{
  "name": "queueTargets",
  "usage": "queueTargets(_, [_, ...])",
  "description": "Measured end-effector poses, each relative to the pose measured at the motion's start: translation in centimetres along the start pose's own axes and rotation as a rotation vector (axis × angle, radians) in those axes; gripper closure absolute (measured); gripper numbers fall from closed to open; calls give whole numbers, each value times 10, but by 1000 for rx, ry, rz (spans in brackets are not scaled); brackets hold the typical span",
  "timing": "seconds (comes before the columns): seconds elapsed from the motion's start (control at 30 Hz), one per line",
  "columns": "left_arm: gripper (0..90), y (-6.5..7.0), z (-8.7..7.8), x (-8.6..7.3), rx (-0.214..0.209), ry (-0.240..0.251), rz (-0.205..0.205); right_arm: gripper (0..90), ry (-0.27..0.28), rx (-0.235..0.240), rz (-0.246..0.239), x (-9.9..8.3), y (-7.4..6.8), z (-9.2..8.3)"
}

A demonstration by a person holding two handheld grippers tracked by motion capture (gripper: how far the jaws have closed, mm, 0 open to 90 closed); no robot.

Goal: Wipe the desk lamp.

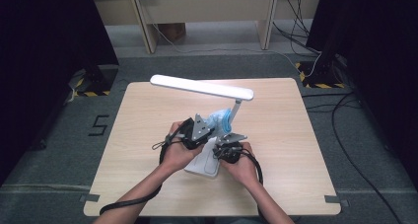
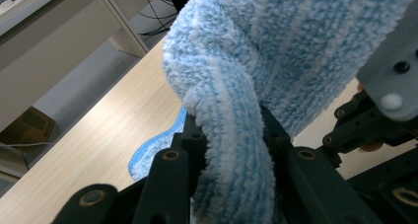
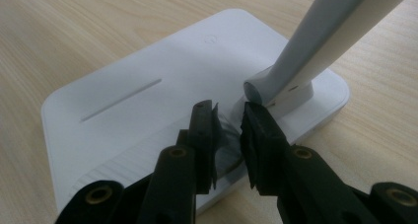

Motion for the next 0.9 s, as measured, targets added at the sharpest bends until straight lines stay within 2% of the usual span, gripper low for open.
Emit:
queueTargets(0.6, [710, 0, 10, -19, 3, -50, 12, 750, 6, -4, 2, -1, 1, 0])
queueTargets(0.67, [710, 0, 11, -21, 3, -50, 7, 743, 9, -3, 9, -1, 1, 0])
queueTargets(0.7, [710, 0, 12, -22, 4, -53, 9, 728, 10, 4, 29, -1, 1, 0])
queueTargets(0.77, [709, 0, 13, -24, 4, -59, 6, 666, 6, 23, 42, -2, 0, 0])
queueTargets(0.9, [709, -1, 14, -27, 5, -68, 9, 664, 20, 17, 22, -2, -2, 1])
Point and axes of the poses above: each handheld gripper's, and its own axes: z roughly forward along the jaws, x roughly out of its top, y roughly to its right, the point moved 8 cm from there along z, roughly forward along the jaws, and after that the axes turned 6 degrees about -x, right-handed, at the moved point
